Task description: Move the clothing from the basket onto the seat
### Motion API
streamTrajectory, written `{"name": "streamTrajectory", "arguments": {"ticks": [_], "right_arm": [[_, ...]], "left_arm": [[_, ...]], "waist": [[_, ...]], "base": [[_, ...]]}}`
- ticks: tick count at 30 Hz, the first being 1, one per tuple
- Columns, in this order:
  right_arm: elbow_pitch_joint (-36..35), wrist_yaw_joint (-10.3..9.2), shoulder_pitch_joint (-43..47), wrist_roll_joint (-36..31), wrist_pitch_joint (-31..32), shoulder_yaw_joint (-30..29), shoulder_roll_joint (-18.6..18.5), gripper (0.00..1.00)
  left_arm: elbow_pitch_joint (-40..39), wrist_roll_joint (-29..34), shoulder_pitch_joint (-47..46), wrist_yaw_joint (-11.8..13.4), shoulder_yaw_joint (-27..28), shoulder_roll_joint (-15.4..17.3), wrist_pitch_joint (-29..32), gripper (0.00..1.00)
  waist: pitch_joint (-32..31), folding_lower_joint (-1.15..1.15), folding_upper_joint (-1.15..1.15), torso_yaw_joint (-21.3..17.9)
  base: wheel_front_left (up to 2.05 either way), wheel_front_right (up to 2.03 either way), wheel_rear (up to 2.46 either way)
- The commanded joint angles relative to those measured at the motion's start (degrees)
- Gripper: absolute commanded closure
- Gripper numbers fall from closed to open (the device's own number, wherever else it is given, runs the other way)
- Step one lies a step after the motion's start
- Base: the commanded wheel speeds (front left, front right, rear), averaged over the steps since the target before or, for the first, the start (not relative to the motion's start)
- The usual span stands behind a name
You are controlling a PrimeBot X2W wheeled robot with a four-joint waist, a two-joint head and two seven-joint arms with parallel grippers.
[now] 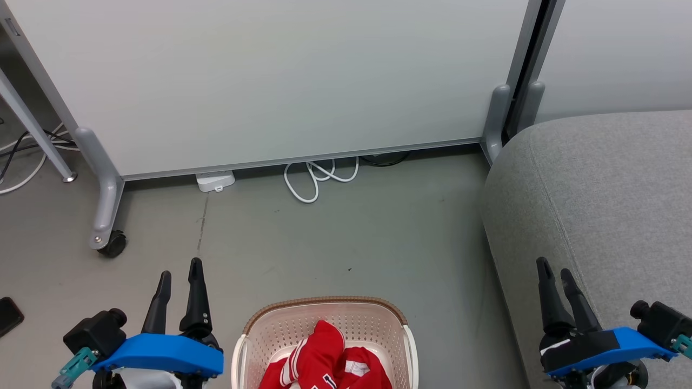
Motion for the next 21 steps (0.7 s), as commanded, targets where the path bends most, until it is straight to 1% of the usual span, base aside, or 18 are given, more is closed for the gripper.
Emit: {"name": "streamTrajectory", "arguments": {"ticks": [1, 10, 21], "right_arm": [[-0.2, 0.15, -1.4, -2.1, -0.7, 0.1, -0.4, 0.00], [0.7, 0.15, -1.6, -8.9, -2.3, 0.6, -0.5, 0.00], [1.2, 0.16, -1.7, -15.3, -3.7, 1.1, -0.5, 0.00]], "left_arm": [[-0.7, 2.0, -0.9, 0.2, -0.3, 0.6, -0.8, 0.00], [0.1, 8.2, -0.6, 0.5, -1.6, 0.9, -2.4, 0.00], [1.5, 13.7, -0.5, 0.3, -2.4, 0.8, -4.0, 0.00]], "waist": [[0.0, 0.00, 0.00, 0.1], [-0.1, 0.00, 0.00, 0.1], [-0.3, 0.00, 0.00, 0.4]], "base": [[0.00, 0.00, 0.00], [0.00, 0.00, 0.00], [0.00, 0.00, 0.00]]}}
